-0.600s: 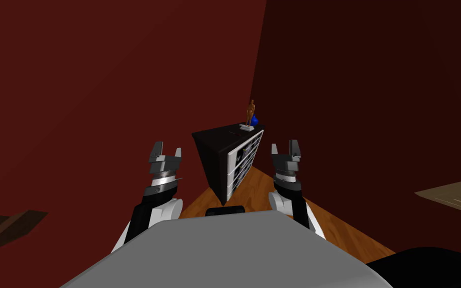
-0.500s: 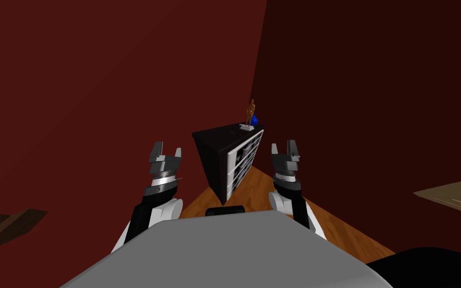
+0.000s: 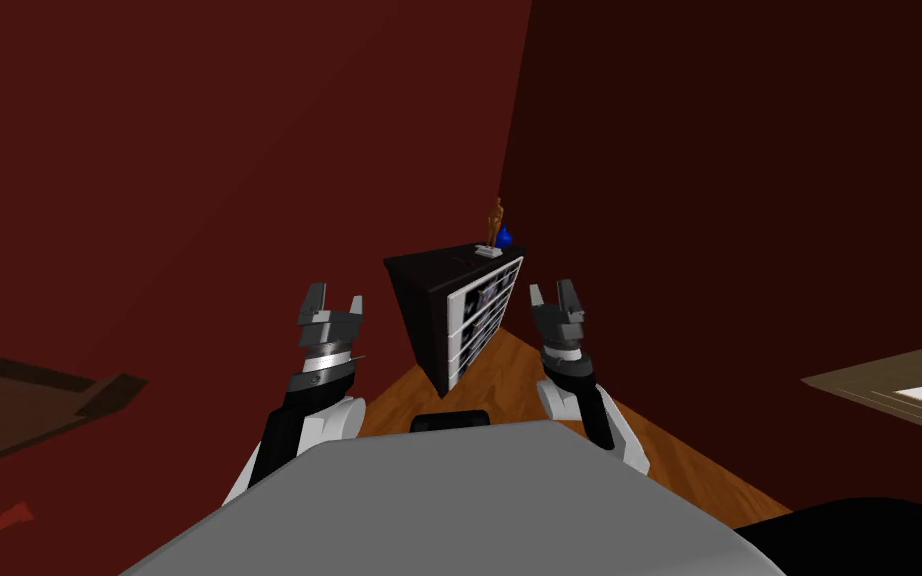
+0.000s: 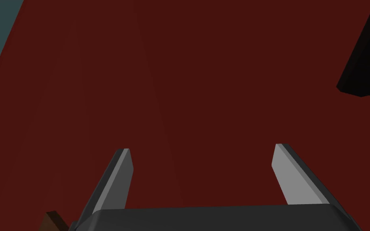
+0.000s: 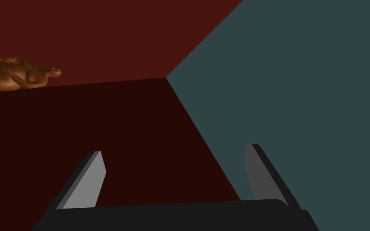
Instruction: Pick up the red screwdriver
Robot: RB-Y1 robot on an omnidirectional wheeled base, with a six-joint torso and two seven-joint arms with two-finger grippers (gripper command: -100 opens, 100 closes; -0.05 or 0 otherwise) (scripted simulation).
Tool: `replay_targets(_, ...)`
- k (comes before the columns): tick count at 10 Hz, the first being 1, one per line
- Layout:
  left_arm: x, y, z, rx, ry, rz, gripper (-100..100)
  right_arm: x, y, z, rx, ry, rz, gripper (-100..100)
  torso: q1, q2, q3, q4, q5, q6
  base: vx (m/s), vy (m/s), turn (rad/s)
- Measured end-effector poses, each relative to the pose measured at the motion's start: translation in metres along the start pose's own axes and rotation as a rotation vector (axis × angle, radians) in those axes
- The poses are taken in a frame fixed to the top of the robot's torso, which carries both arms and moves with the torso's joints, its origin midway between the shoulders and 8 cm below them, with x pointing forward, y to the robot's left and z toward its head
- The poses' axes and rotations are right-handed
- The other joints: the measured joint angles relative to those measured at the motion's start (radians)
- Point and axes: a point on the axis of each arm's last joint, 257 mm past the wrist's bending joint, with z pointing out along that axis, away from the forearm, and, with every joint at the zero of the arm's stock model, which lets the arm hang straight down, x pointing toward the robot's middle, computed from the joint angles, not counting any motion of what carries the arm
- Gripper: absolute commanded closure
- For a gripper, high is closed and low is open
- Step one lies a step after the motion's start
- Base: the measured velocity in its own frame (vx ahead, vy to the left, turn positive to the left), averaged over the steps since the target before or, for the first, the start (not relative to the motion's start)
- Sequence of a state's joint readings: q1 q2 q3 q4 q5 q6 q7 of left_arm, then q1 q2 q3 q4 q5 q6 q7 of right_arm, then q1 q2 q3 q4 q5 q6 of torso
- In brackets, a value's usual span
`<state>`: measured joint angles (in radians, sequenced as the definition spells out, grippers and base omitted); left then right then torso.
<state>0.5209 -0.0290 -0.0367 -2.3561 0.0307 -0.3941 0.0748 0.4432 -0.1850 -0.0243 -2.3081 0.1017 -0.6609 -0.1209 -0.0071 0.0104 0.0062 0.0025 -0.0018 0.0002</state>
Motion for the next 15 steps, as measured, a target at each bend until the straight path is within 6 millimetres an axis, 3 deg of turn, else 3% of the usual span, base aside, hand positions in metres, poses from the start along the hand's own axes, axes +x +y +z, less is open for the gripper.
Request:
replay_targets(3,0.0,0.0,0.0,0.0,0.0,0.0,0,0.024,0.003,0.004,-0.04,0.105,0.022,-100,0.003,-0.002,-0.002,-0.001,0.001,0.0,-0.138,-0.056,0.072)
replay_targets(8,0.0,0.0,0.0,0.0,0.0,0.0,0,0.08,0.013,0.001,-0.129,0.324,0.084,-100,0.004,-0.005,-0.003,-0.001,0.001,0.0,-0.1,-0.059,0.065)
replay_targets(13,0.0,0.0,0.0,0.0,0.0,0.0,0,0.127,0.018,-0.013,-0.192,0.546,0.139,-100,0.005,-0.006,-0.004,-0.001,0.001,0.0,-0.082,-0.029,0.101)
replay_targets(15,0.0,0.0,0.0,0.0,0.0,0.0,0,0.146,0.018,-0.028,-0.216,0.646,0.163,-100,0.005,-0.008,-0.004,-0.002,0.001,0.0,-0.056,-0.016,0.127)
